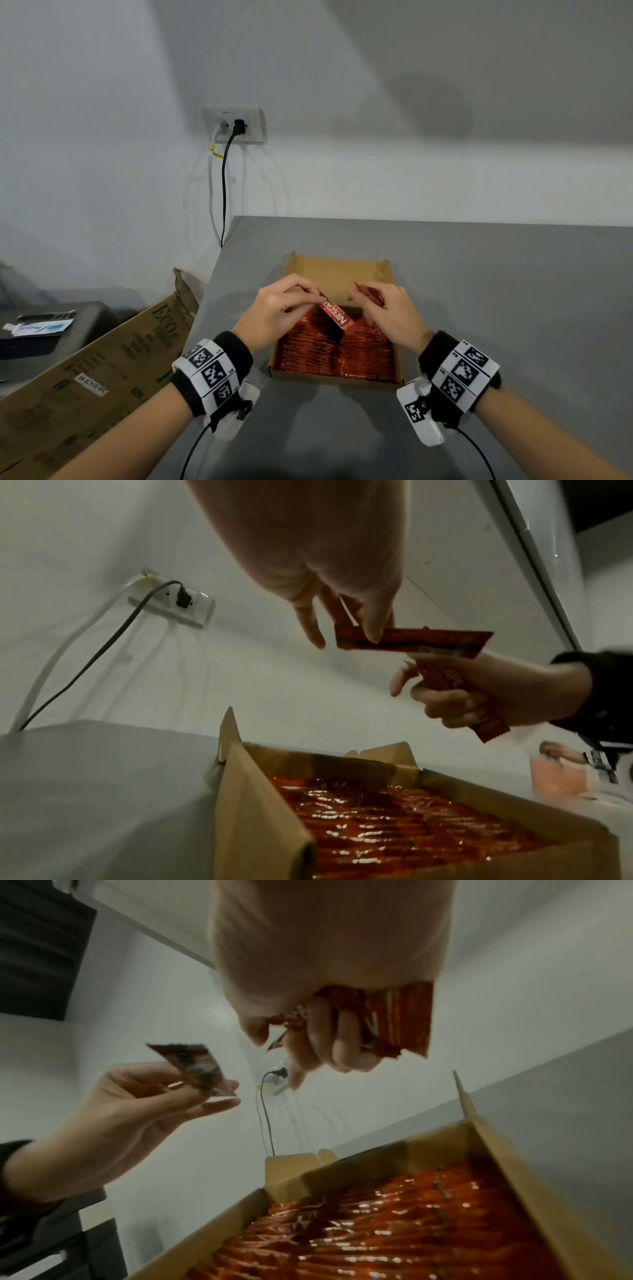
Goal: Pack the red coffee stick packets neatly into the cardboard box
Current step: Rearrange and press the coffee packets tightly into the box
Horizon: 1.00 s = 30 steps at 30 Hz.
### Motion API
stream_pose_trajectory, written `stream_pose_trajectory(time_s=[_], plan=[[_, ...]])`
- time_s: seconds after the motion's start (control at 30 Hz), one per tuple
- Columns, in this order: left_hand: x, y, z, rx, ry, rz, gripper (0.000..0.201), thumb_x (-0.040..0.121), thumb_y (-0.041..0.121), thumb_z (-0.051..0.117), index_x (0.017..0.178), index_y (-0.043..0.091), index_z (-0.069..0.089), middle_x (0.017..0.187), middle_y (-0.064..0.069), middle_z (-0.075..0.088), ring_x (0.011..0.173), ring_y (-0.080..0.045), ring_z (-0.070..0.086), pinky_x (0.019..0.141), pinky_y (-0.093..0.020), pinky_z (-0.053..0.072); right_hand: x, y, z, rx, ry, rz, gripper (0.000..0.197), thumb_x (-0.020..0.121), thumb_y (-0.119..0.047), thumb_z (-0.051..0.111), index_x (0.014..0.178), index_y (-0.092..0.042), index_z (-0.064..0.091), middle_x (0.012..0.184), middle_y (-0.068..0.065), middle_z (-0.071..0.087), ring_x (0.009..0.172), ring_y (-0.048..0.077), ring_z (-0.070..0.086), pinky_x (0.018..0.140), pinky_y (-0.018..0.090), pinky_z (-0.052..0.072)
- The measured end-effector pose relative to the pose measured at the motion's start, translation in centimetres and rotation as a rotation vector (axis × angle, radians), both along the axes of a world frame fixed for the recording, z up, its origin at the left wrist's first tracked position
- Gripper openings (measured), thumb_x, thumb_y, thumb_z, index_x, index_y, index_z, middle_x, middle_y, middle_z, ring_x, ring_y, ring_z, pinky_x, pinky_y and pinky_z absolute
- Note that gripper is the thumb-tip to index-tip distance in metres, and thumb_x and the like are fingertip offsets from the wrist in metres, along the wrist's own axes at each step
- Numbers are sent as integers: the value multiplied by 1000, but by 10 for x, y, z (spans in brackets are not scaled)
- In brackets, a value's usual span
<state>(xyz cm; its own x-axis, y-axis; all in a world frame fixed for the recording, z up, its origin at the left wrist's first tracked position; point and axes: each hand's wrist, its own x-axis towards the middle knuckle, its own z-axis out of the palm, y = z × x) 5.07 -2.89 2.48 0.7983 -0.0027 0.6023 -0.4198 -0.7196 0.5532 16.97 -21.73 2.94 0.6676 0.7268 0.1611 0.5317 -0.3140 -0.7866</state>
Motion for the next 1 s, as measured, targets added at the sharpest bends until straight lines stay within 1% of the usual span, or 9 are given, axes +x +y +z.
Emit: stream_pose_trajectory(time_s=[0.13,0.2,0.3,0.4,0.47,0.63,0.73,0.83,1.0], plan=[[5,-1,-2,23,-78,38,15,83,11,61,87,11,76,115,-4,60,112,-8,55,100,-17,41,-6,12,8,-34,6,169,24,93,-33,54,86,-15,69,67,-7,64,58,0,53,58,13,37],[7,-3,-3,5,-80,40,15,82,9,61,83,10,76,117,-5,60,114,-8,55,101,-20,41,-6,16,12,-1,26,183,22,92,-33,56,79,-18,67,63,-10,61,56,1,50,57,15,35],[6,-4,-5,-83,-32,42,14,81,10,62,81,10,76,106,0,66,99,-7,62,91,-21,50,-7,20,14,45,65,173,22,91,-24,60,69,-25,59,57,-17,57,54,-1,50,55,12,35],[2,-9,-7,-204,44,83,16,80,13,58,82,13,74,86,1,70,80,-9,66,74,-28,56,-8,21,17,20,59,173,16,89,-23,62,79,-12,67,69,-7,65,60,1,56,59,15,41],[-2,-14,-3,-373,118,73,14,80,12,62,90,19,68,85,1,70,77,-12,68,74,-26,57,-8,22,18,14,49,168,16,89,-23,62,81,-10,68,68,-6,65,60,1,56,59,15,41],[2,-24,5,-613,310,99,59,75,6,75,117,32,43,100,6,63,76,-14,69,74,-24,57,-15,29,15,116,5,35,10,89,-19,62,86,-12,57,63,-9,57,54,1,50,53,15,35],[3,-26,1,-566,370,119,44,80,4,71,104,33,49,87,10,67,72,-3,68,70,-17,52,-22,30,12,172,8,16,13,91,-18,59,95,-18,46,65,-7,59,51,3,50,50,13,35],[2,-20,3,-487,363,163,32,79,5,72,98,24,55,87,7,69,68,1,66,71,-12,51,-24,26,7,127,-72,0,20,90,-27,60,99,-26,42,76,-5,65,62,7,59,60,27,48],[-6,3,8,135,462,42,21,85,17,68,106,19,71,83,19,57,74,12,50,73,-3,38,-11,12,8,39,-328,-36,45,86,-34,63,127,-27,47,104,-8,64,89,3,59,81,22,50]])
